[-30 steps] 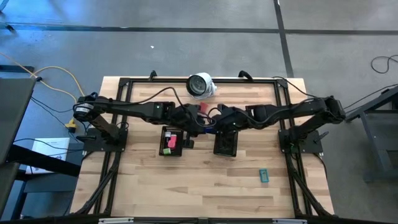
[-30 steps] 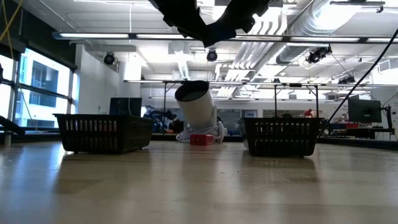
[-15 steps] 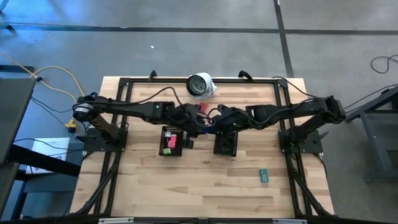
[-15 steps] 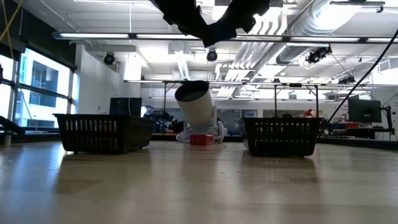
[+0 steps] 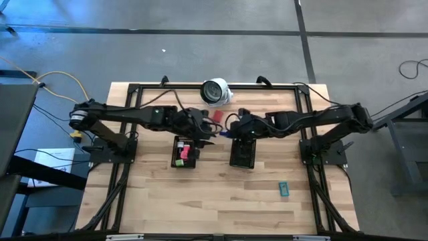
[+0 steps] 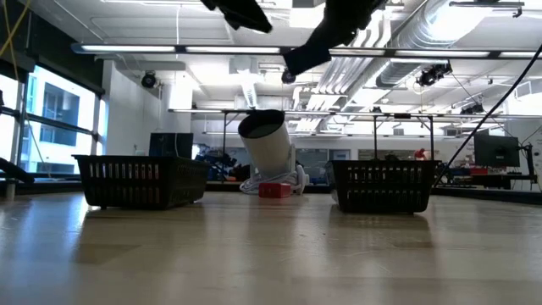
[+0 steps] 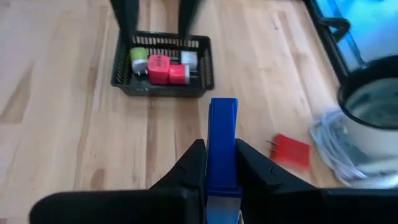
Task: Pick & Place Office items
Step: Put the blue digital clock into the right black bin, then put the light blue digital clock into the right black bin
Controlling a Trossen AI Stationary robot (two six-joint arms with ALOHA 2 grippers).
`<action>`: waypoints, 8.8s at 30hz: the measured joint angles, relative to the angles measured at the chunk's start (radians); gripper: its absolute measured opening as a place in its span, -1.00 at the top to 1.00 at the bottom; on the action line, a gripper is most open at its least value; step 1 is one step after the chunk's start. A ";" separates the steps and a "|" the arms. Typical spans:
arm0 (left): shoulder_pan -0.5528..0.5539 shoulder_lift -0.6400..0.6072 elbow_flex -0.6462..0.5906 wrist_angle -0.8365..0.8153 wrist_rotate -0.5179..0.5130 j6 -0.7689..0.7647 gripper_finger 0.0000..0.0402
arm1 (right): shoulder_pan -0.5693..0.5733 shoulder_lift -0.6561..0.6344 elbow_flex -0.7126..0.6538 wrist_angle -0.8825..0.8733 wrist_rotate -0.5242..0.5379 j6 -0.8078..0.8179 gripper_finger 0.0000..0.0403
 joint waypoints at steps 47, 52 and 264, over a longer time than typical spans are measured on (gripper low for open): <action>-0.043 -0.525 -0.602 0.406 0.001 -0.150 0.38 | 0.160 -0.117 -0.822 0.980 0.073 0.364 0.78; -0.043 -0.525 -0.602 0.402 0.001 -0.159 0.38 | 0.161 -0.082 -0.824 0.986 0.066 0.387 0.78; 0.096 0.174 -0.337 1.083 -0.012 -0.288 -0.07 | 0.499 -0.900 -0.793 -0.192 -0.334 1.213 0.15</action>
